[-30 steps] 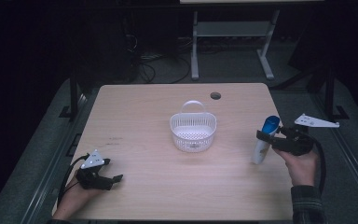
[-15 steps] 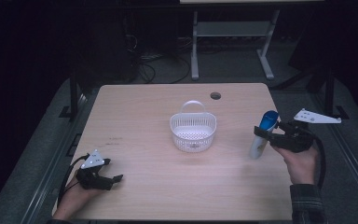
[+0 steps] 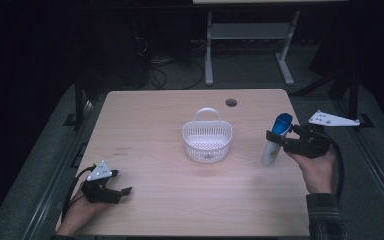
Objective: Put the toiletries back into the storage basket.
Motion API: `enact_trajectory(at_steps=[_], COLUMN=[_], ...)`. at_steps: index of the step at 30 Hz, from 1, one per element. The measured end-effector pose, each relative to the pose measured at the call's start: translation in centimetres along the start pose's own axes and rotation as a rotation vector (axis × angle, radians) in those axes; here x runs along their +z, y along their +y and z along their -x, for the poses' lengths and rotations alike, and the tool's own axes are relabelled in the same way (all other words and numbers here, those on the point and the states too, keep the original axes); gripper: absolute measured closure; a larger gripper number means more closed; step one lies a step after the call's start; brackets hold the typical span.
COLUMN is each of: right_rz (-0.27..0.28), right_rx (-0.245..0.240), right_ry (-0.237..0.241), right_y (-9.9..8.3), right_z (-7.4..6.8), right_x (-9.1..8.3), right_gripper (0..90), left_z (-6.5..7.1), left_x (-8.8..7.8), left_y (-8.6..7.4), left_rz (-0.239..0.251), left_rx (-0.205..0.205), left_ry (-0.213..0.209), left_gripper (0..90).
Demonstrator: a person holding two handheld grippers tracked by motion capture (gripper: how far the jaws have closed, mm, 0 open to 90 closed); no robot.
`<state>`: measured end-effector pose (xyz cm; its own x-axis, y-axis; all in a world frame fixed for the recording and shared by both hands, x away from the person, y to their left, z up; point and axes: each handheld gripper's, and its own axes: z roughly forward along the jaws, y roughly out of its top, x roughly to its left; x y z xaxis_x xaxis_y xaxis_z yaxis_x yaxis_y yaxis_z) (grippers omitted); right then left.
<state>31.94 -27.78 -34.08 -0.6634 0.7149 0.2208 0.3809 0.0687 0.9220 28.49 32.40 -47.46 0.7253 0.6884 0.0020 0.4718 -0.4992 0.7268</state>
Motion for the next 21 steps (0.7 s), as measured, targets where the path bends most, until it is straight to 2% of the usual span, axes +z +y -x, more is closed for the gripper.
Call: enact_trajectory(at_steps=[13, 21], right_rz=[-0.006, -0.004], right_rx=[-0.021, -0.015], right_ry=[0.012, 0.03], right_y=[1.1, 1.4], right_z=[-0.7, -0.9], right_x=[1.2, 2.3], right_gripper=[34.0, 34.0], left_z=[0.0, 0.0], left_x=[0.0, 0.0], left_y=[0.0, 0.0], left_rz=[0.0, -0.001], left_rx=[0.0, 0.001], left_ry=[0.0, 0.0], left_gripper=[13.0, 13.0])
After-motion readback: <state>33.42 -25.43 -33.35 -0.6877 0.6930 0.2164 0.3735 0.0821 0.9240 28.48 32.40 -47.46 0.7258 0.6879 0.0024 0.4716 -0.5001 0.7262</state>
